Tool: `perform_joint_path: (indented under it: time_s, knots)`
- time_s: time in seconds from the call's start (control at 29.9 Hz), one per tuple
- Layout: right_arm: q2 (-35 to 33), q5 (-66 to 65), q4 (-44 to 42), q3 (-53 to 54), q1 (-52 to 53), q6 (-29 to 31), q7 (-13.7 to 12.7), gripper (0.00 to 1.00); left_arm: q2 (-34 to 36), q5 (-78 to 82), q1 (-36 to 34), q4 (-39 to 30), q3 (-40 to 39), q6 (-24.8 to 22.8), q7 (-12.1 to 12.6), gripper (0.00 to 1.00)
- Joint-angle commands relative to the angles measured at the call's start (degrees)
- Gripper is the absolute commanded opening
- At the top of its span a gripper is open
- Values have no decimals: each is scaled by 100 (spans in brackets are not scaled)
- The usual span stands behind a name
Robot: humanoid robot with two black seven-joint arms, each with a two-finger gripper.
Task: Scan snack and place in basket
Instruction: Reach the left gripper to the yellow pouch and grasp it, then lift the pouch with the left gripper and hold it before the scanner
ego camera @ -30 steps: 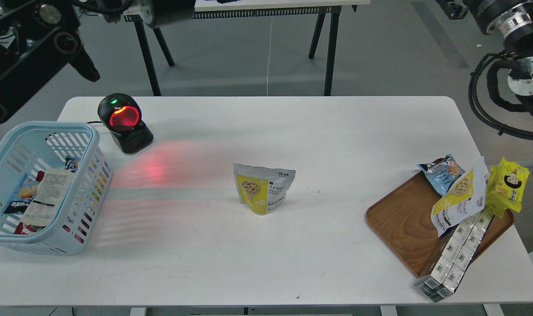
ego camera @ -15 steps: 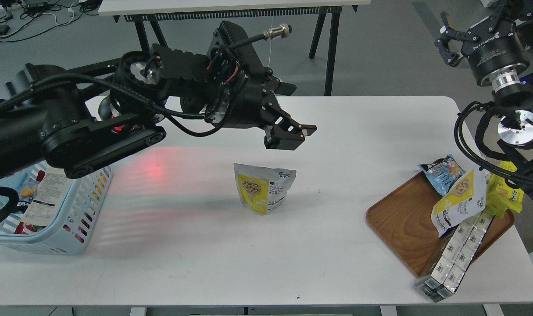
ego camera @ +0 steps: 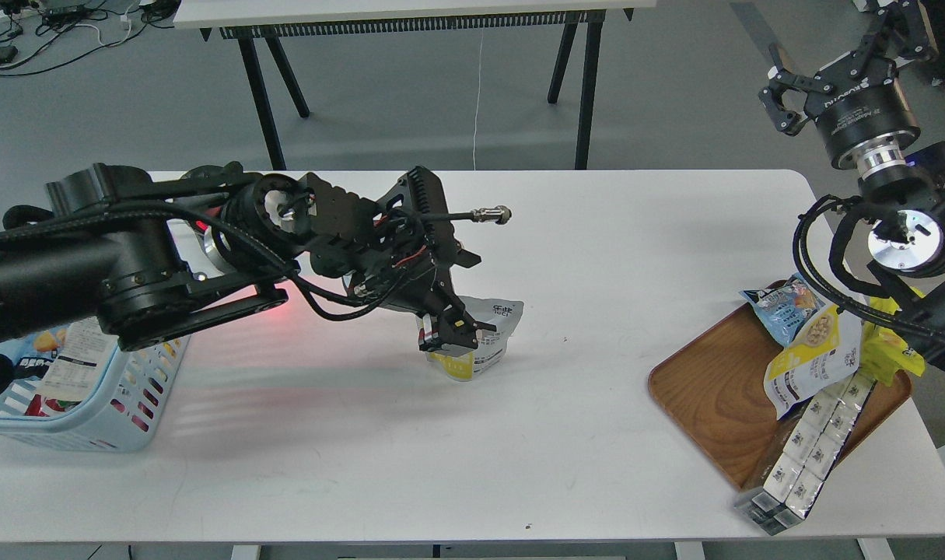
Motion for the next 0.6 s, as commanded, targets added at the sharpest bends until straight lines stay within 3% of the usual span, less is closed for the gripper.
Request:
perform_joint_path:
  time_s: [0.0, 0.13, 0.3, 0.43, 0.57]
  knots:
    - [18, 0, -6, 5, -4, -1, 2, 99, -15, 0, -10, 112, 91, 0, -5, 83]
    - [18, 0, 3, 5, -4, -1, 2, 99, -50, 0, -1, 157, 100, 0, -5, 66]
    - [9, 0, 3, 5, 5, -1, 11, 99, -50, 0, 78, 165, 153, 0, -5, 61]
    - [18, 0, 12, -4, -4, -1, 11, 99, -50, 0, 113, 288, 153, 0, -14, 42]
    - [18, 0, 12, 5, -4, -1, 11, 99, -50, 0, 113, 438, 153, 0, -31, 29]
